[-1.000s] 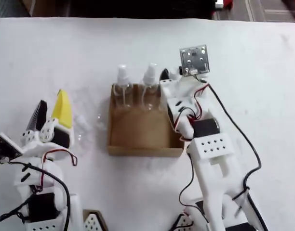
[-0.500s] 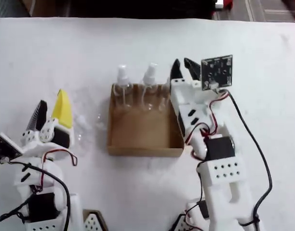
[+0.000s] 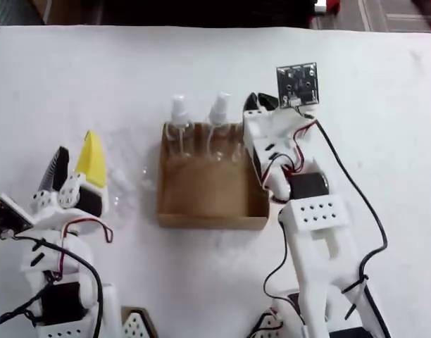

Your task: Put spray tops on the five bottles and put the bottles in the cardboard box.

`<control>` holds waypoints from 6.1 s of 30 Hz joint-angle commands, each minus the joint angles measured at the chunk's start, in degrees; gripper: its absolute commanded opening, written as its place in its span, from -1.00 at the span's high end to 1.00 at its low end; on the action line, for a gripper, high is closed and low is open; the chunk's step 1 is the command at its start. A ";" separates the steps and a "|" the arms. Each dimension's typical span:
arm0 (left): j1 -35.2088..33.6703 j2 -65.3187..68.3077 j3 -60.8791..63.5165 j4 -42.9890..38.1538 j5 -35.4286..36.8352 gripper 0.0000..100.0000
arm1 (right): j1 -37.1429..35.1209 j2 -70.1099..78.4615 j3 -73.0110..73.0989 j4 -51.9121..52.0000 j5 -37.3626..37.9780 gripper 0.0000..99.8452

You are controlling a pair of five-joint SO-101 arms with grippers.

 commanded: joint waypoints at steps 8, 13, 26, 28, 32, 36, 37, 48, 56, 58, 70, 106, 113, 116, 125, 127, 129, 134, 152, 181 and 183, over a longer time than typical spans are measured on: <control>0.84 -0.57 -1.05 -0.09 -0.79 0.59 | -0.75 0.04 -2.73 2.95 0.09 0.97; 0.84 -0.48 -1.05 -0.09 -0.79 0.59 | -2.24 -0.92 -2.73 4.09 0.09 0.97; 0.84 -0.48 -0.53 -0.44 -0.79 0.59 | -1.63 -3.91 -2.73 4.00 0.09 0.96; 0.84 -0.48 -0.53 -0.44 -0.79 0.59 | -1.63 -4.53 -2.73 4.00 0.09 0.96; 0.84 -0.48 -0.53 -0.44 -0.79 0.59 | -0.92 -6.64 -2.73 4.09 0.00 0.96; 0.84 -0.48 -0.53 -0.44 -0.79 0.59 | 0.66 -9.80 -2.64 4.79 0.00 0.96; 0.84 -0.48 -0.53 -0.44 -0.79 0.59 | 0.75 -10.77 -2.64 5.76 0.00 0.96; 0.48 -0.48 -0.44 -0.09 -0.97 0.58 | -3.91 -27.21 -2.64 20.97 0.44 0.96; 0.84 -0.48 1.67 -1.85 -9.76 0.59 | 4.88 -40.04 11.52 28.35 0.35 0.96; 0.84 -0.48 2.55 -3.34 -9.93 0.59 | 8.22 -44.18 17.76 25.63 0.09 0.96; 0.75 -0.48 3.34 -3.96 -10.29 0.59 | 12.26 -64.31 44.92 6.37 0.62 0.96; -7.34 38.99 -46.77 32.35 -56.00 0.59 | 12.79 -66.07 51.60 0.57 5.80 0.96; -7.25 62.73 -64.09 46.59 -62.95 0.59 | 12.79 -66.07 51.60 0.48 5.89 0.96; -7.08 64.66 -65.76 47.03 -63.82 0.59 | 12.79 -66.07 51.60 0.48 5.98 0.96; -7.08 71.96 -53.63 43.96 -98.99 0.58 | 12.79 -66.07 51.60 0.40 5.98 0.96; -6.99 73.10 -49.14 41.67 -104.26 0.58 | 12.79 -66.07 51.60 0.40 5.98 0.96; -6.81 74.15 -45.89 39.38 -106.20 0.58 | 12.79 -66.07 51.60 0.40 5.98 0.96; -3.30 75.12 -42.02 36.84 -108.57 0.58 | 12.79 -66.07 51.60 0.40 6.15 0.96; 4.09 75.38 -40.79 32.97 -104.53 0.37 | 10.77 -65.80 51.52 0.40 9.76 0.96; 4.97 96.84 -39.65 16.97 -105.67 0.42 | 10.77 -65.98 51.60 0.31 10.02 0.96; 5.23 95.16 -40.79 19.78 -105.67 0.43 | 10.77 -65.98 51.69 0.31 10.02 0.96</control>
